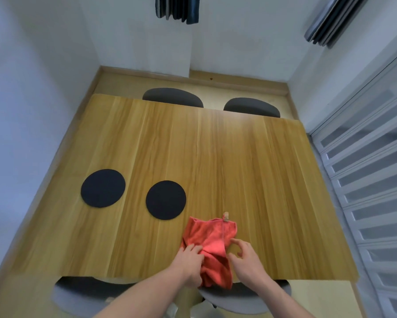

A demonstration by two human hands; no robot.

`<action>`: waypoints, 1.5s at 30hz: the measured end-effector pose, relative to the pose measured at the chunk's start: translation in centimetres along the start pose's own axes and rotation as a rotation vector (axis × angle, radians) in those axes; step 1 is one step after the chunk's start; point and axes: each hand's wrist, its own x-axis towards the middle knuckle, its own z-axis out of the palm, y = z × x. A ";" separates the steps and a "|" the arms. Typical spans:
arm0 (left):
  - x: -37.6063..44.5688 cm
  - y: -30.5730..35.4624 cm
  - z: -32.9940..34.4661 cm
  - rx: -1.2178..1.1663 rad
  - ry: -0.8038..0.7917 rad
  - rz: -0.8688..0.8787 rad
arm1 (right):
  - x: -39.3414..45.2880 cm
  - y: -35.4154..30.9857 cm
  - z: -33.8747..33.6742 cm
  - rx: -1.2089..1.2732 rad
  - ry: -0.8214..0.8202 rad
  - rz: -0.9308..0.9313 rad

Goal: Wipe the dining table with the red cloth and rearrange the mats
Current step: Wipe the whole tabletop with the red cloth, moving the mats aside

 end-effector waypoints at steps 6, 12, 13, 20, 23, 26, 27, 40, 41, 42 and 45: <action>-2.5 -5.5 0.2 0.100 0.061 -0.036 | -1.1 -1.8 1.1 0.001 -0.036 -0.047; -8.2 -14.5 1.3 -0.002 0.076 -0.251 | -0.9 -3.6 2.6 -0.055 -0.080 -0.070; -9.3 -16.1 1.5 -0.031 0.073 -0.296 | -0.9 -4.0 2.9 -0.055 -0.088 -0.070; -16.8 -24.7 1.9 -0.111 0.128 -0.644 | -0.6 -6.1 3.8 -0.085 -0.132 -0.108; -18.5 -26.3 2.6 -0.203 0.182 -0.736 | -0.6 -7.0 4.1 -0.074 -0.144 -0.113; -18.0 -26.1 2.6 -0.364 0.189 -0.710 | -0.6 -7.6 4.2 -0.103 -0.155 -0.133; -17.6 -25.7 2.4 -0.432 0.170 -0.692 | -0.6 -7.8 4.3 -0.115 -0.161 -0.138; -11.5 -16.3 1.4 -0.526 0.066 -0.363 | -0.8 -10.0 5.2 -0.161 -0.207 -0.169; -11.6 -16.8 1.5 -0.527 0.078 -0.366 | -0.8 -9.8 5.2 -0.162 -0.206 -0.166; -11.9 -17.6 1.6 -0.531 0.091 -0.377 | -0.8 -9.7 5.1 -0.164 -0.206 -0.165; -13.3 -21.8 2.1 -0.548 0.126 -0.467 | -0.8 -9.4 4.7 -0.176 -0.197 -0.153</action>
